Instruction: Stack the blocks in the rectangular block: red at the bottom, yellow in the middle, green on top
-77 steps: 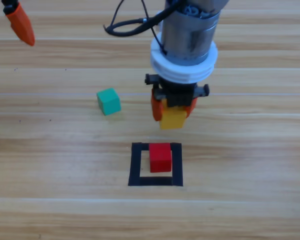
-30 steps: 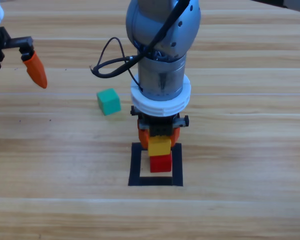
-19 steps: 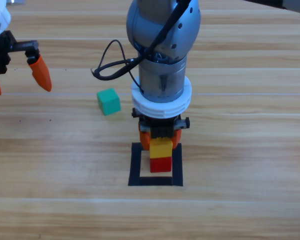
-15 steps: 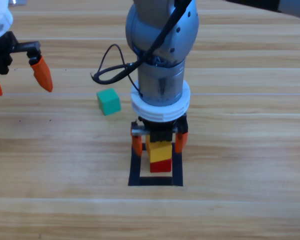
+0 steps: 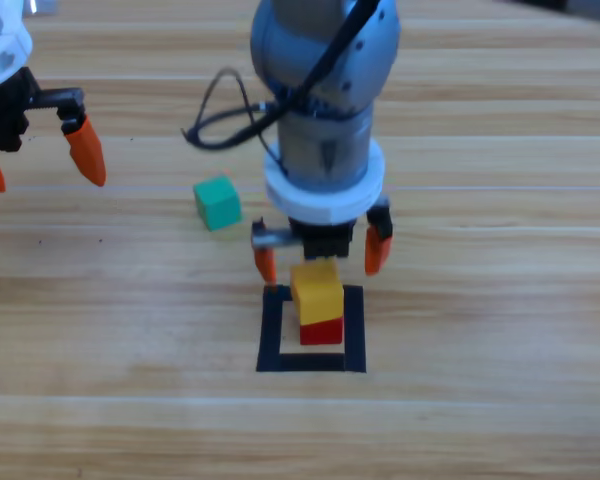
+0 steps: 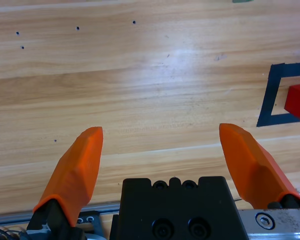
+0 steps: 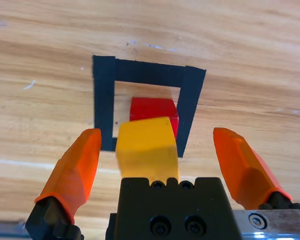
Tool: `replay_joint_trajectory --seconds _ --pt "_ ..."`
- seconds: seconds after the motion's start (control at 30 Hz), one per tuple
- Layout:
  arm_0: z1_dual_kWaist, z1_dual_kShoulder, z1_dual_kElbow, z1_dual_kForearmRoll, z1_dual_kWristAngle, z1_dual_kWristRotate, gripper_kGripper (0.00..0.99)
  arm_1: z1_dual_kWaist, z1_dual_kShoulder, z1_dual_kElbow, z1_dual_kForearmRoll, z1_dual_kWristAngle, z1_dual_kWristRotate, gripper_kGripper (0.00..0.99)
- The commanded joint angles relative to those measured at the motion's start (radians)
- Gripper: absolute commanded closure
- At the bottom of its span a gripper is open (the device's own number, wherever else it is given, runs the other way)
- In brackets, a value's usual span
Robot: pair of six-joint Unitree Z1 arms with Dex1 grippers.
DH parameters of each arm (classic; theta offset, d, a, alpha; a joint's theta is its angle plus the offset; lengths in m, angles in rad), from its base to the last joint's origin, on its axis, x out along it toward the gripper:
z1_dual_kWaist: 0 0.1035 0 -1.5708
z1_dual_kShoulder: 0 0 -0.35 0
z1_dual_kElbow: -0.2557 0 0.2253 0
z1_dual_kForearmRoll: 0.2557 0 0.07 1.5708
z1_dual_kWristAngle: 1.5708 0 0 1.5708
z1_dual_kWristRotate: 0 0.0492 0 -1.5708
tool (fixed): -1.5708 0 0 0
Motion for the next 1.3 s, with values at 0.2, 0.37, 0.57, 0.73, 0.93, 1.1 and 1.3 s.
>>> replay_joint_trajectory --seconds 0.2,0.37,0.57,0.73,0.93,1.1,1.3 --pt "-0.024 0.186 -0.295 0.055 0.051 -0.029 0.027 0.041 -0.184 -0.019 0.009 -0.025 -0.103 0.000" --pt "-0.082 0.338 -0.449 0.092 0.052 -0.218 0.000 0.041 -0.244 0.093 -0.006 -0.085 -0.172 0.000" --pt "-0.205 0.472 -0.573 0.114 0.067 -0.430 0.000 0.039 -0.780 0.967 -0.687 -0.033 -0.324 0.001" --pt "-0.248 0.556 -0.670 0.144 0.077 -0.543 0.000 -0.001 -0.972 1.225 -0.853 0.059 -0.454 0.001" --pt "-0.260 0.584 -0.690 0.146 0.124 -0.634 0.002 -0.062 -1.081 1.337 -0.882 0.107 -0.543 0.001" --pt "-0.258 0.594 -0.693 0.147 0.161 -0.671 0.004 -0.062 -1.124 1.378 -0.893 0.105 -0.610 0.001" --pt "-0.255 0.634 -0.708 0.166 0.187 -0.734 0.000 -0.062 -1.135 1.395 -0.893 0.105 -0.630 0.001"
